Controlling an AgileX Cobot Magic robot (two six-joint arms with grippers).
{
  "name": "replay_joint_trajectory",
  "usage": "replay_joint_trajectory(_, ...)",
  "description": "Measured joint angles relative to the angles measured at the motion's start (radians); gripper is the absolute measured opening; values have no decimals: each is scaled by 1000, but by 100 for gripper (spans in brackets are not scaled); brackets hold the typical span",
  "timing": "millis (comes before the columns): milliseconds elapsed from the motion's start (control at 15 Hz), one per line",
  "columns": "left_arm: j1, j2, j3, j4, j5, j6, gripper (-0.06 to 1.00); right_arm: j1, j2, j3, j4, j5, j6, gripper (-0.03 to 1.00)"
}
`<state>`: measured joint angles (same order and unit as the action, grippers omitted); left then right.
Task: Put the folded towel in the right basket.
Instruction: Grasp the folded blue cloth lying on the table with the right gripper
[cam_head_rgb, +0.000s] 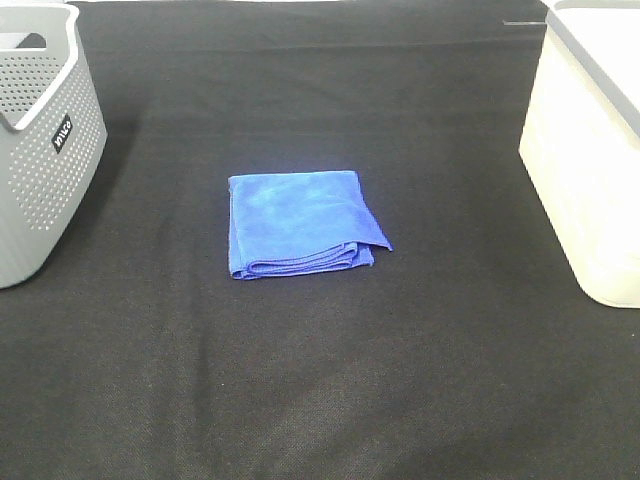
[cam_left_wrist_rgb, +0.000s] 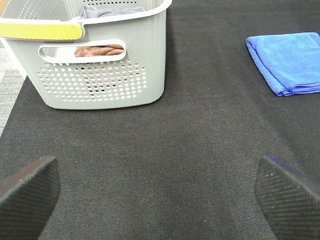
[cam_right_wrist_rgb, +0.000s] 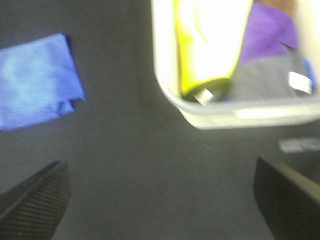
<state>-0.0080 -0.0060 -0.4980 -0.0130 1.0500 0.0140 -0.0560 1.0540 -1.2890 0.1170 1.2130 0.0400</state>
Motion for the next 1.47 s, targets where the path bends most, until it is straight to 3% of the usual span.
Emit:
replay_joint_trajectory(200, 0, 0, 0, 0, 0, 0, 99, 0, 151, -128, 186, -1, -6, 96)
replay_joint_trajectory(400, 0, 0, 0, 0, 0, 0, 99, 0, 254, -143, 397, 0, -68, 96)
replay_joint_trajectory(600, 0, 0, 0, 0, 0, 0, 99, 132, 390, -144, 409, -44, -81, 96)
replay_joint_trajectory(800, 0, 0, 0, 0, 0, 0, 99, 293, 538, -144, 410, -245, -74, 95)
replay_joint_trajectory(1000, 0, 0, 0, 0, 0, 0, 99, 317, 716, -179, 410, -325, -86, 95)
replay_joint_trajectory(1467, 0, 0, 0, 0, 0, 0, 99, 317, 1075, -384, 409, -328, -111, 95)
